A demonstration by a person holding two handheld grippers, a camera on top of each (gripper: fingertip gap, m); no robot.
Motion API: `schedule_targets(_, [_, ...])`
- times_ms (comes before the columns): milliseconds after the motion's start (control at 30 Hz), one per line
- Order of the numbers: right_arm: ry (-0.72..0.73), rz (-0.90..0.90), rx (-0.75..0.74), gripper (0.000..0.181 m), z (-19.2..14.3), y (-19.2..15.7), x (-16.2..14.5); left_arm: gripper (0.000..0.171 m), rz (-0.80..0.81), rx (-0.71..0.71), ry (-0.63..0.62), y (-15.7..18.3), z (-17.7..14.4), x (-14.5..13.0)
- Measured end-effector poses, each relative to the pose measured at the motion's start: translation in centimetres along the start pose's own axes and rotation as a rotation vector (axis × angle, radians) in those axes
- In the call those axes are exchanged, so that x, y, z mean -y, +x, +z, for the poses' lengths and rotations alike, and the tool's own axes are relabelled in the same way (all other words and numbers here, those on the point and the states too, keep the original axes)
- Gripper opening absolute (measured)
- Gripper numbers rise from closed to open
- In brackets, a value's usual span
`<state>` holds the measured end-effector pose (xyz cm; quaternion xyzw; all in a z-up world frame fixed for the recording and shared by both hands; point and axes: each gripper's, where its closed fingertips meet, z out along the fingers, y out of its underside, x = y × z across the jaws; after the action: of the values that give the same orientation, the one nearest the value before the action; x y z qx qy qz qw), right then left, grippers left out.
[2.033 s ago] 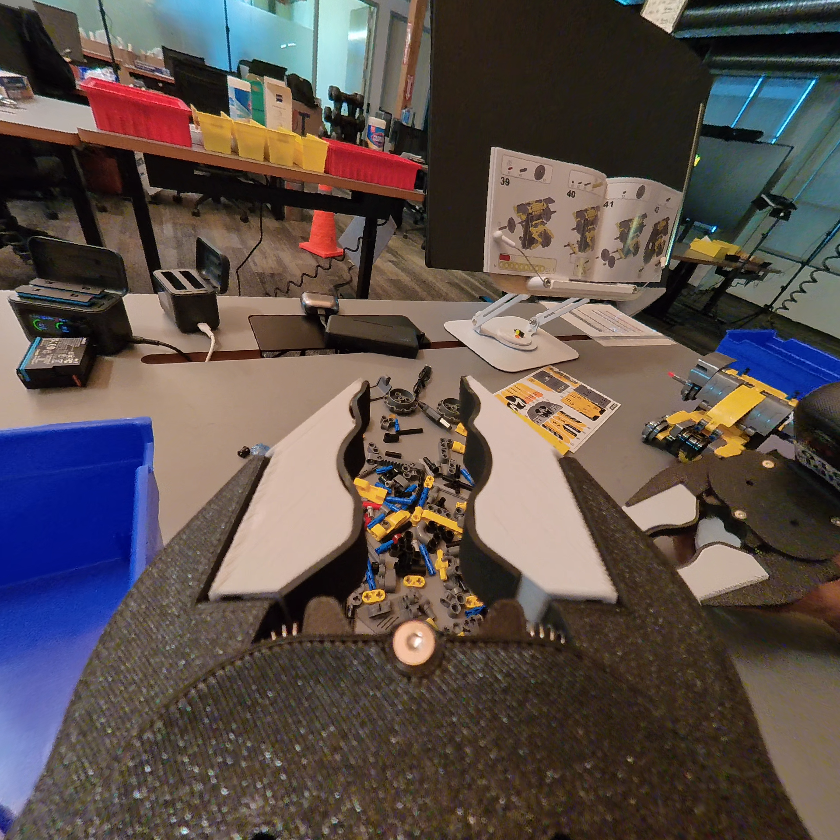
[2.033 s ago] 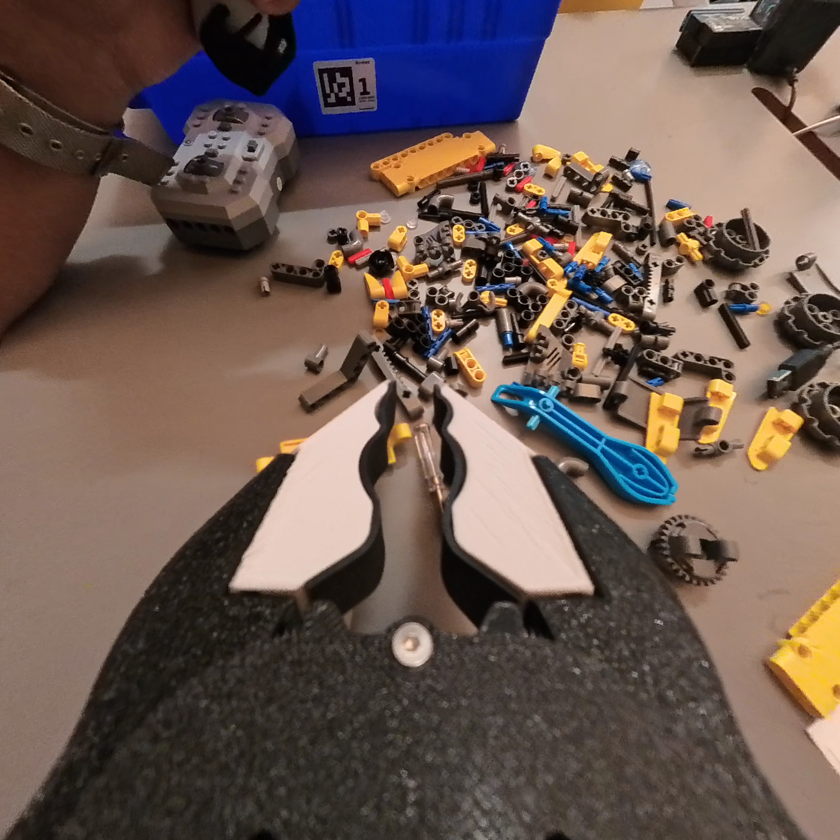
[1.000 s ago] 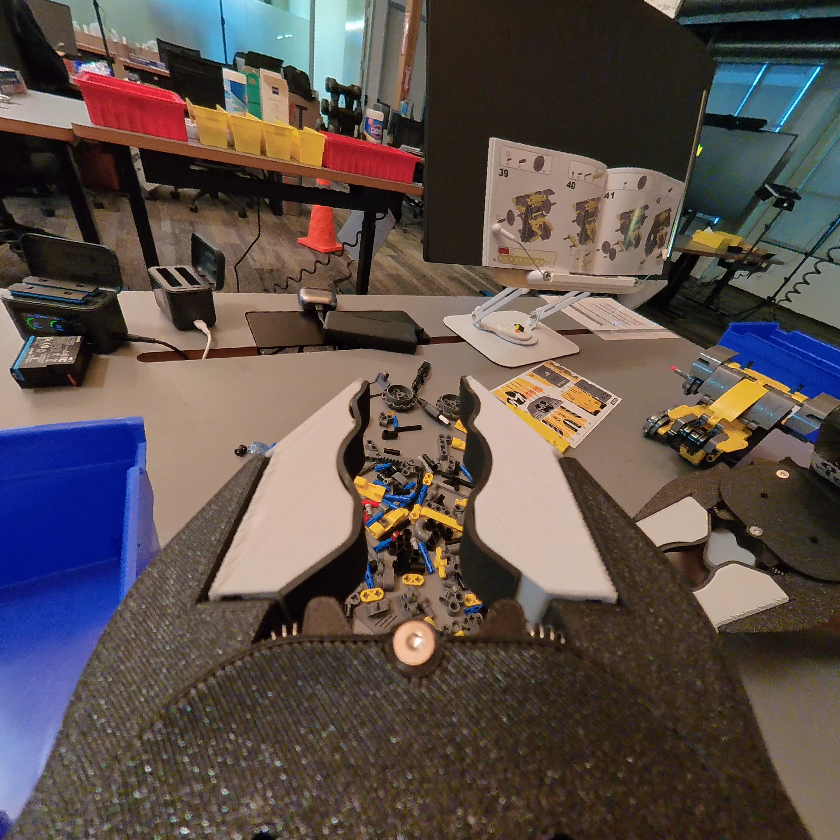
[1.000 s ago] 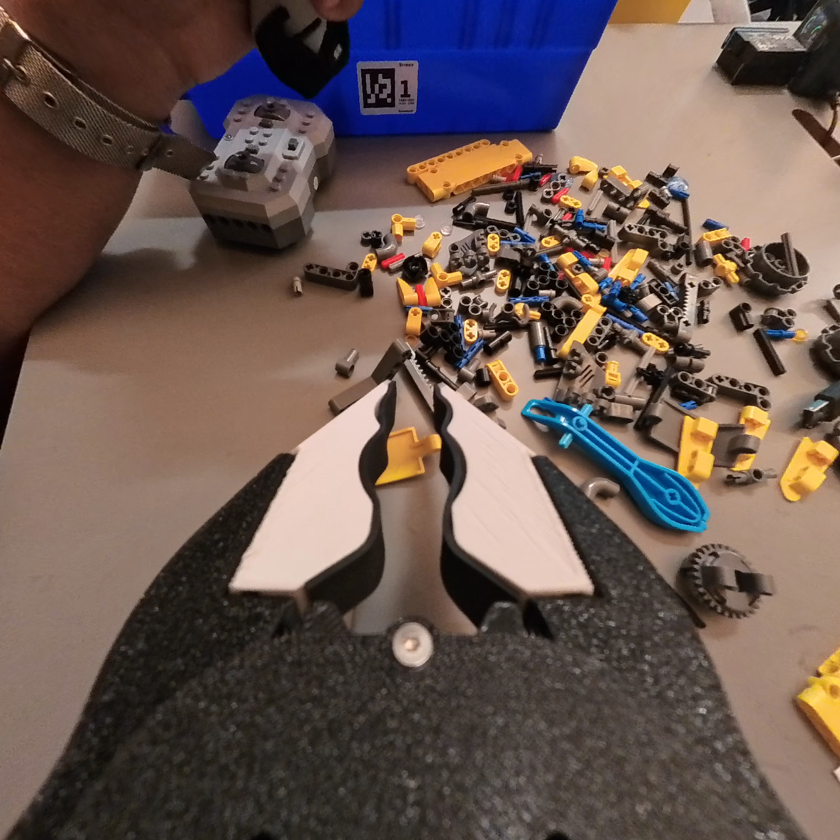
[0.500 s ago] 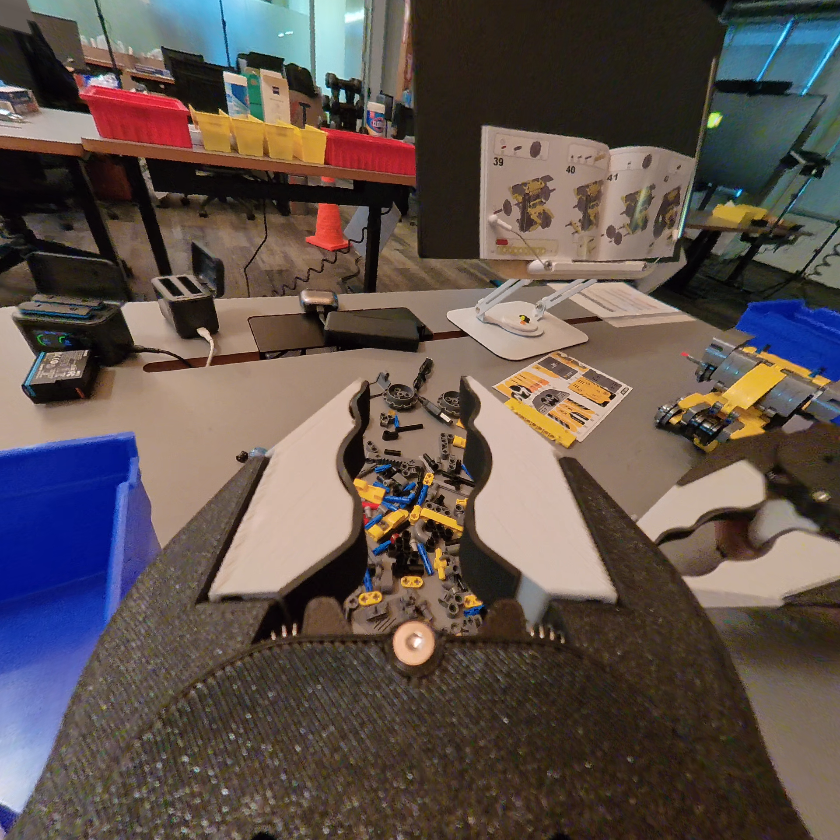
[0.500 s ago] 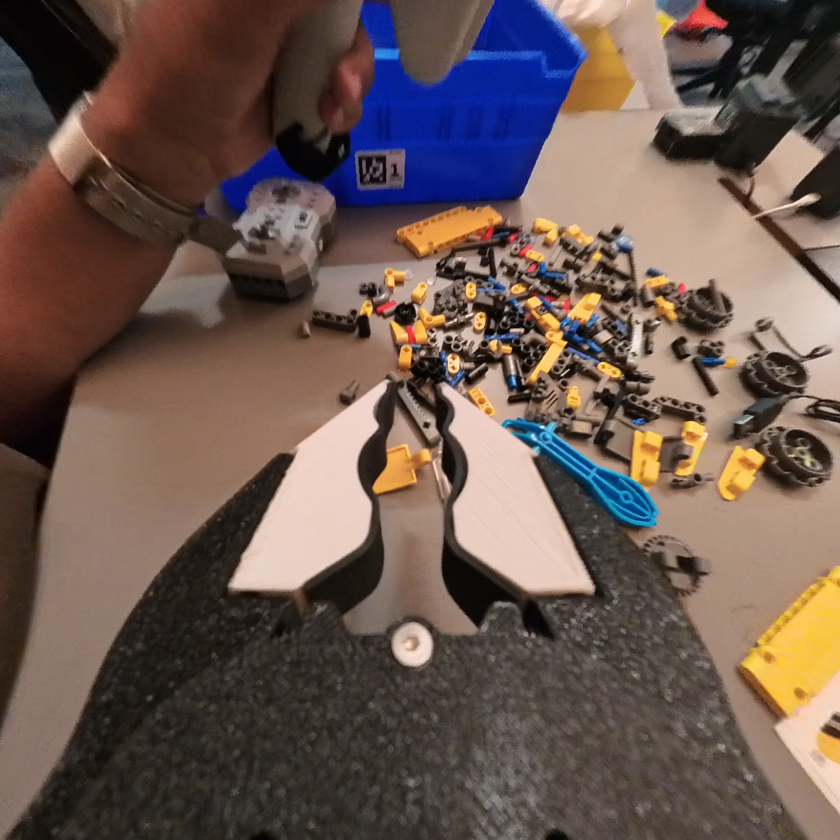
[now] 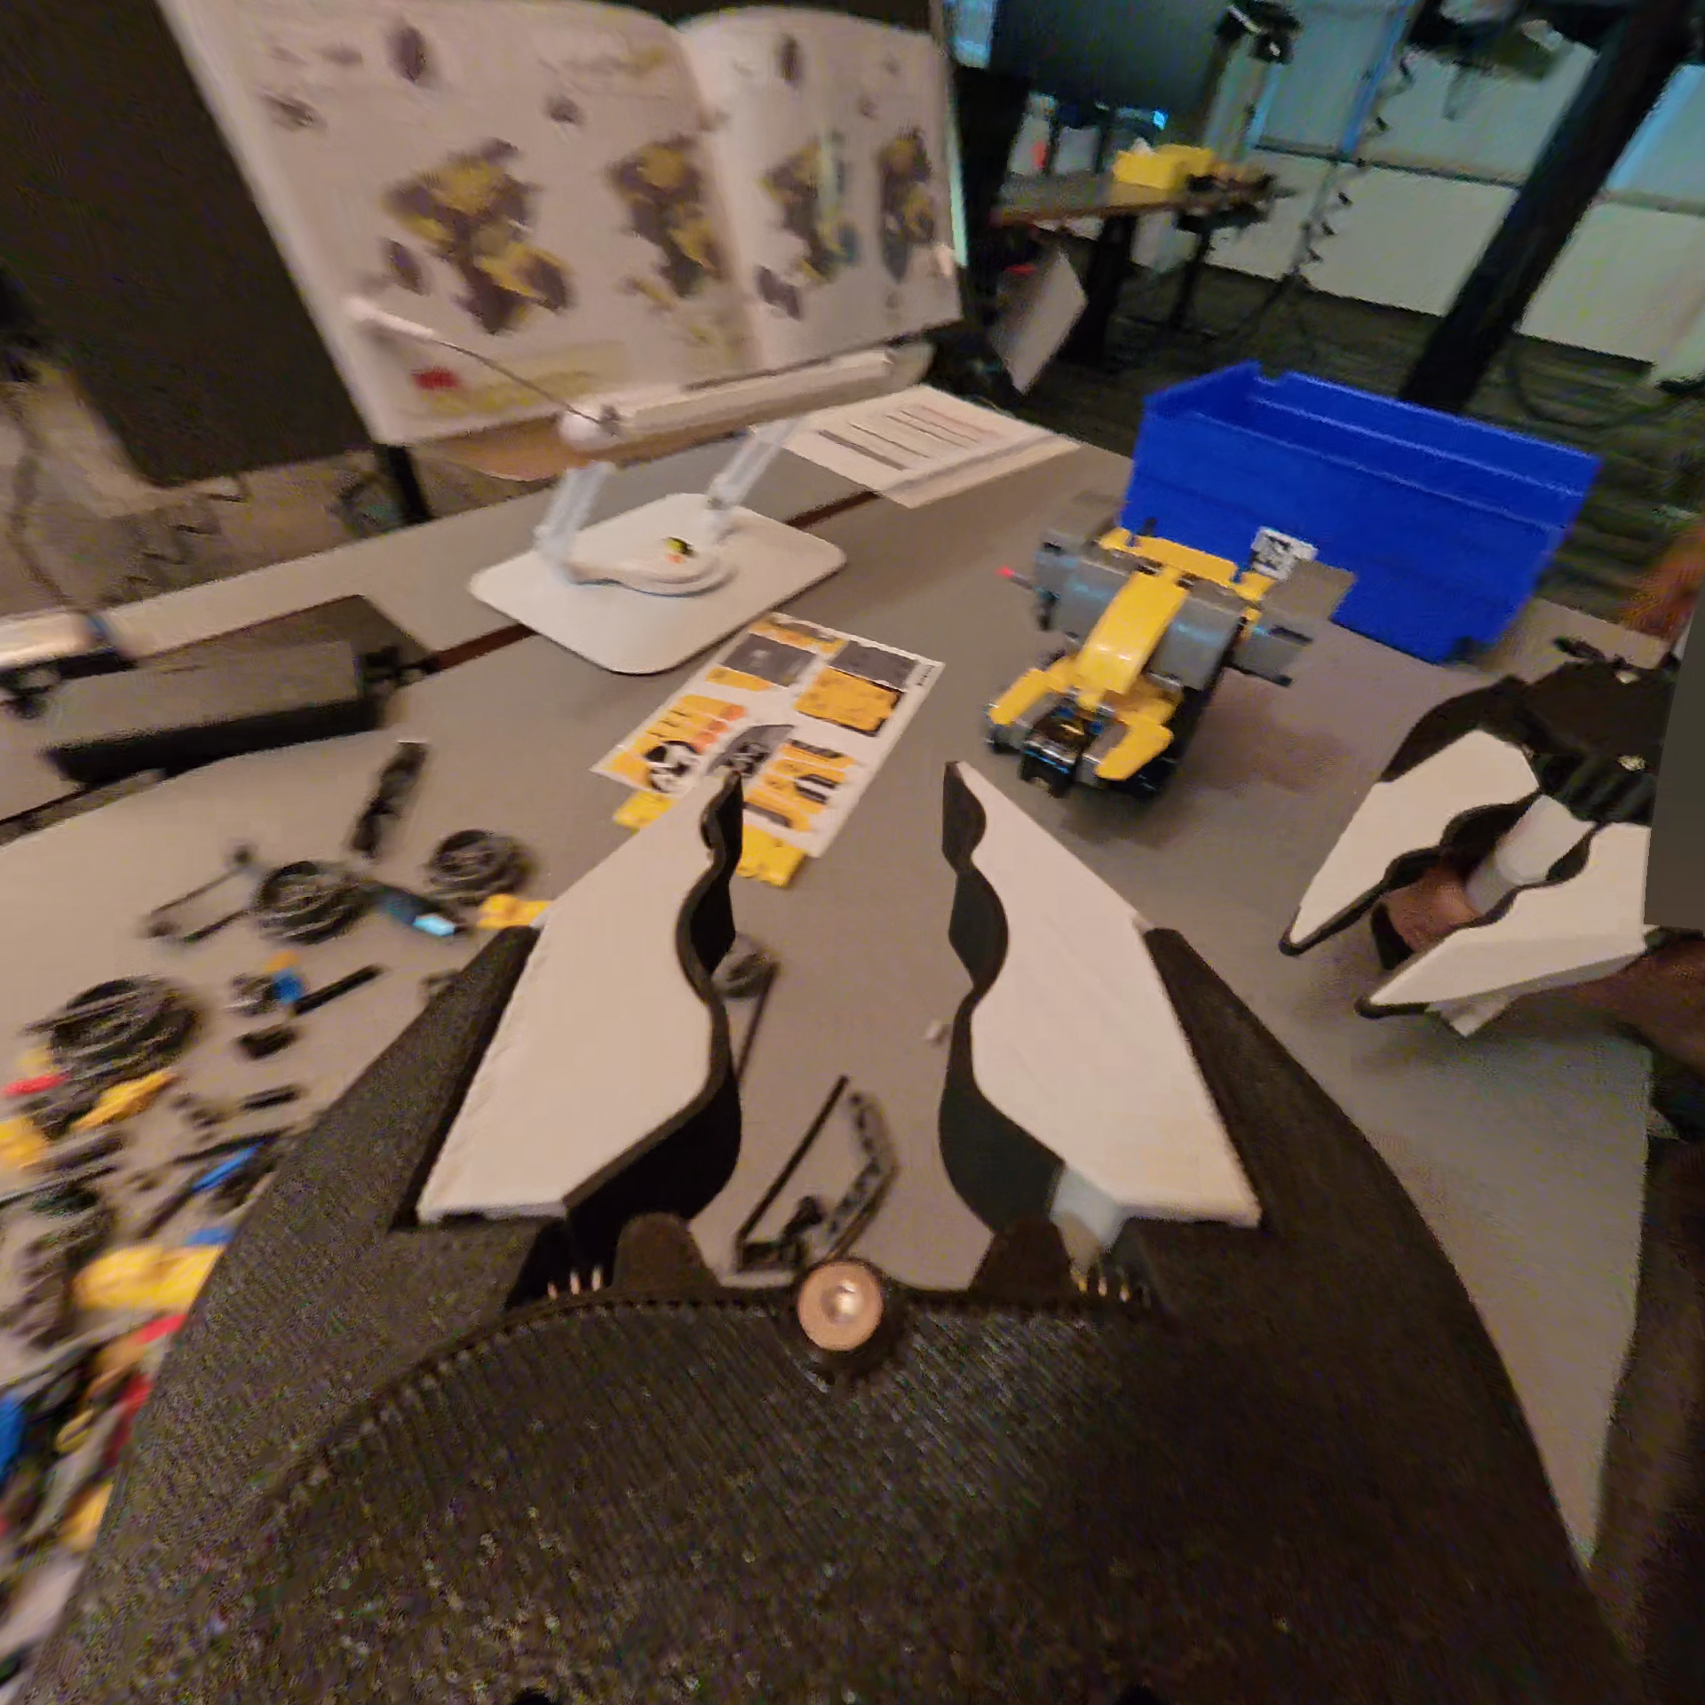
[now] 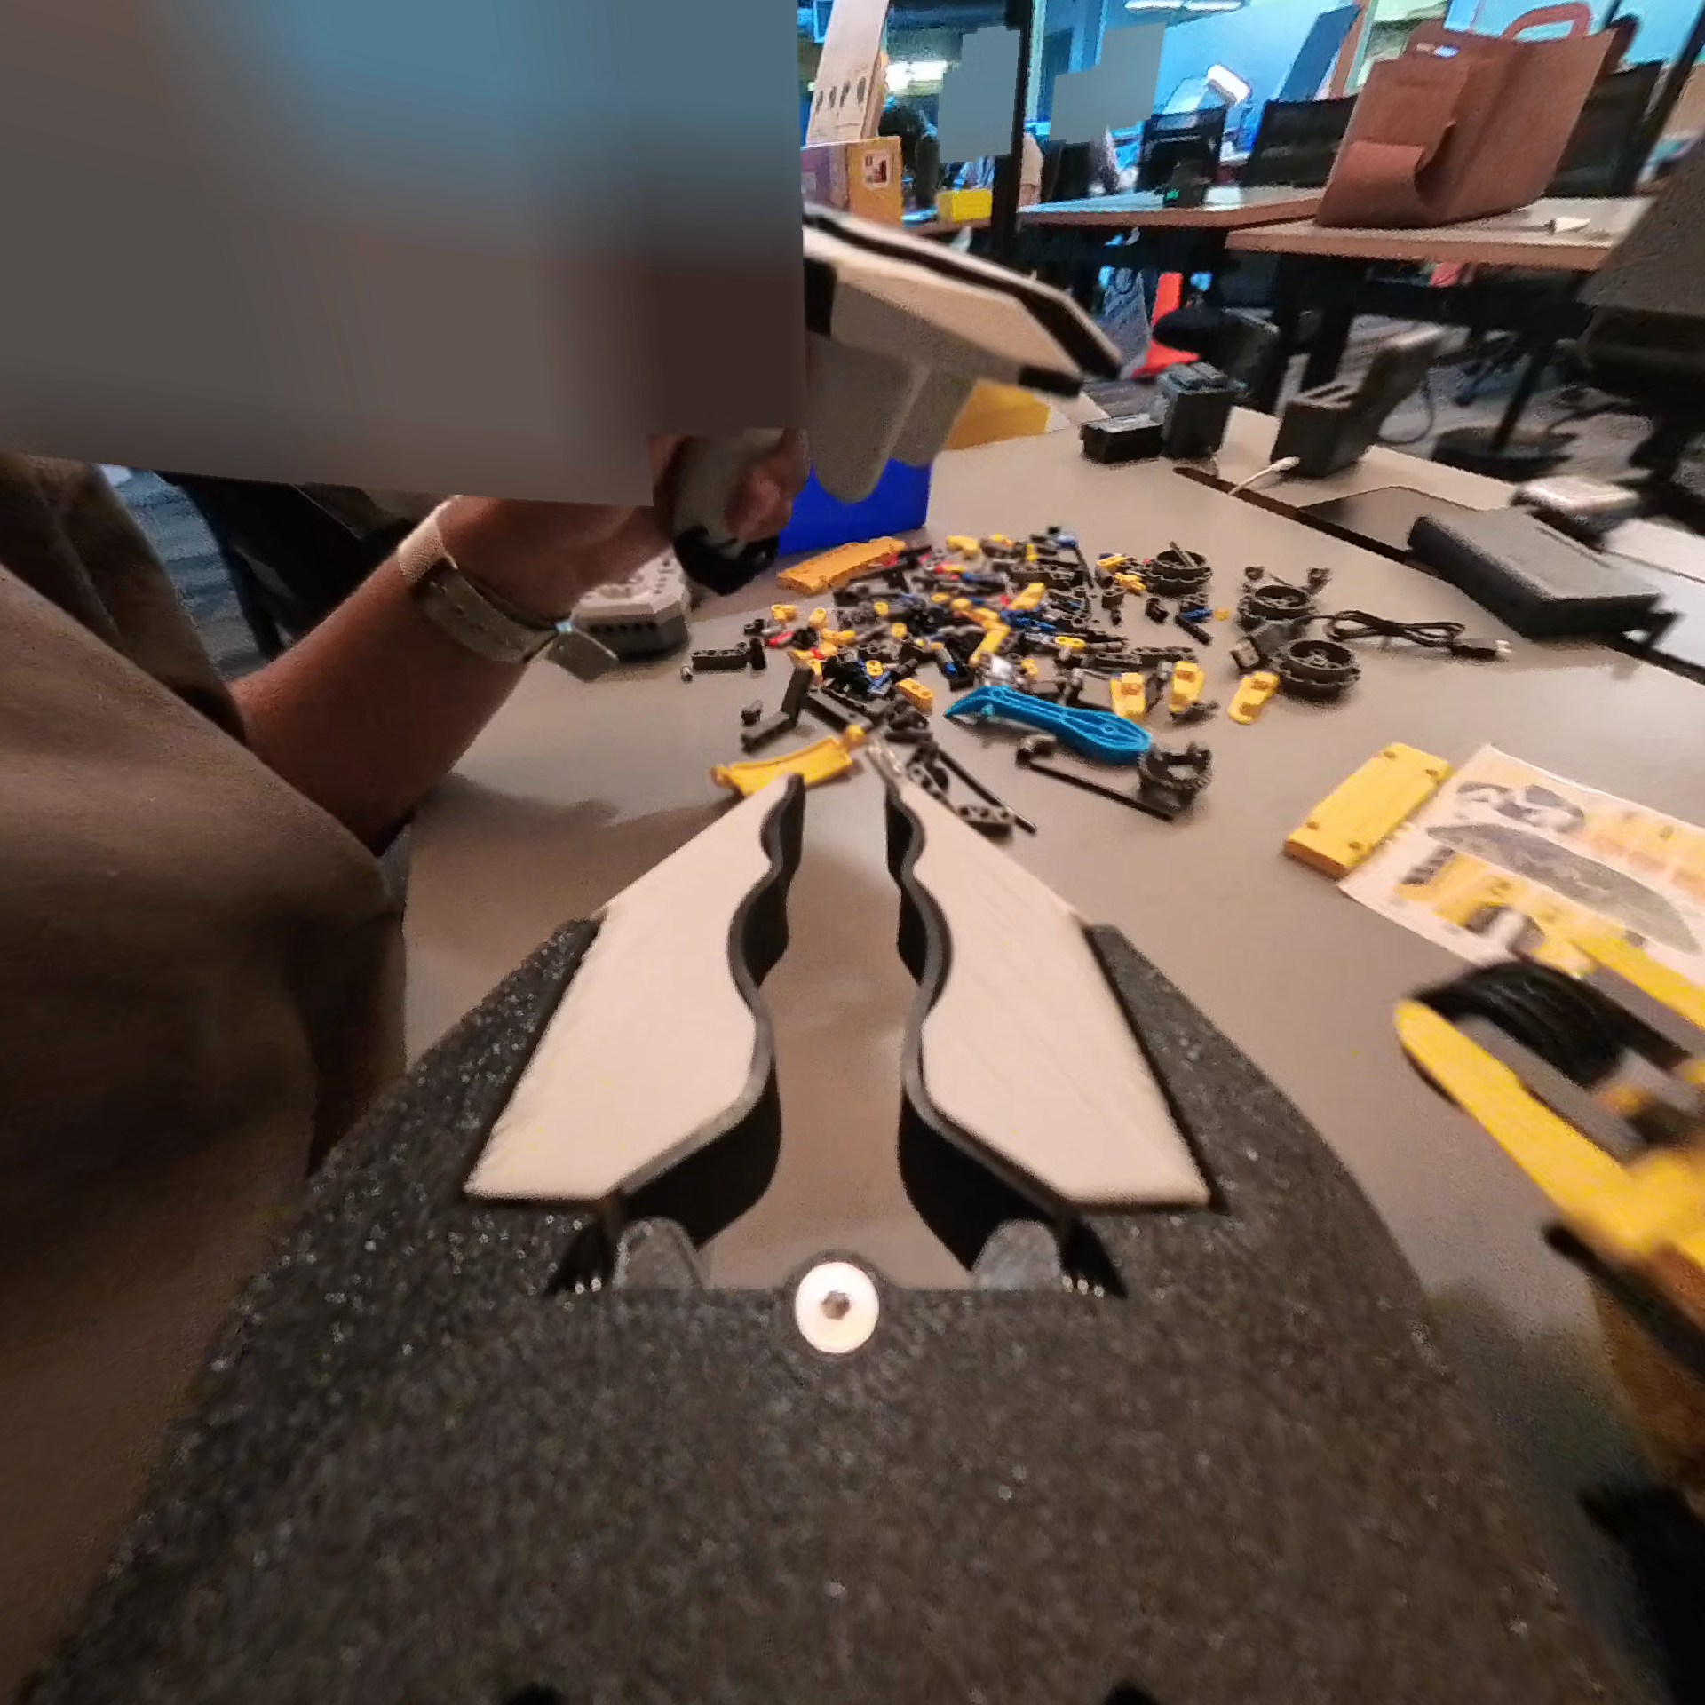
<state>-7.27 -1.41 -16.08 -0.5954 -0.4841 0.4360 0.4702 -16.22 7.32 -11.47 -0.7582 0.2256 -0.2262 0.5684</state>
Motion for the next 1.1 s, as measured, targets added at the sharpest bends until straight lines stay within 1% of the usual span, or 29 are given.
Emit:
schedule_targets(100, [0.014, -0.022, -0.089, 0.016, -3.0, 1.9, -0.5, 0.044, 0.007, -0.089, -0.065, 3.6, 3.5, -1.6])
schedule_targets(200, [0.062, -0.003, -0.153, 0.016, -5.8, 4.3, -0.2, 0.049, 0.032, -0.127, -0.131, 5.8, 6.2, -3.0])
schedule_targets(300, [0.153, 0.048, -0.136, 0.017, -7.6, 5.4, 0.6, 0.051, 0.089, -0.126, -0.183, 6.5, 7.7, -3.6])
schedule_targets(367, [0.213, 0.104, -0.091, 0.017, -8.0, 5.4, 1.1, 0.051, 0.126, -0.097, -0.195, 6.1, 8.1, -3.5])
schedule_targets(433, [0.228, 0.148, -0.033, 0.021, -7.9, 4.9, 1.2, 0.051, 0.136, -0.07, -0.185, 5.4, 8.1, -2.9])
schedule_targets(500, [0.206, 0.135, -0.036, 0.021, -7.7, 4.8, 0.9, 0.051, 0.128, -0.054, -0.153, 4.7, 7.9, -2.0])
schedule_targets(567, [0.165, 0.111, -0.035, 0.021, -7.3, 4.8, 0.6, 0.051, 0.136, -0.019, -0.124, 3.6, 7.4, -1.1])
schedule_targets(667, [0.097, 0.067, -0.012, 0.023, -6.4, 4.4, 0.5, 0.049, 0.144, 0.075, -0.071, 0.8, 6.1, 0.0])
schedule_targets(733, [0.04, 0.018, -0.015, 0.023, -5.7, 4.5, 0.2, 0.049, 0.107, 0.09, -0.02, -0.3, 5.2, 0.4])
schedule_targets(800, [-0.018, -0.022, -0.007, 0.024, -4.7, 4.5, -0.2, 0.046, 0.065, 0.088, 0.02, -1.1, 4.6, 0.1])
schedule_targets(833, [-0.044, -0.036, 0.003, 0.025, -4.1, 4.5, -0.6, 0.046, 0.057, 0.096, 0.012, -1.6, 4.4, -0.5])
schedule_targets(933, [-0.071, -0.07, 0.062, 0.027, -2.3, 4.0, -1.9, 0.046, 0.109, 0.205, -0.119, -3.7, 4.2, -3.2])
schedule_targets(967, [-0.077, -0.062, 0.089, 0.027, -1.7, 3.6, -2.5, 0.045, 0.14, 0.227, -0.135, -3.9, 4.2, -3.4])
schedule_targets(1033, [-0.129, -0.048, 0.134, 0.028, -1.0, 2.9, -3.5, 0.045, 0.168, 0.225, -0.147, -3.5, 4.5, -3.5])
schedule_targets(1100, [-0.137, -0.075, 0.11, 0.029, -0.9, 3.0, -3.7, 0.045, 0.17, 0.2, -0.157, -2.8, 5.0, -3.8])
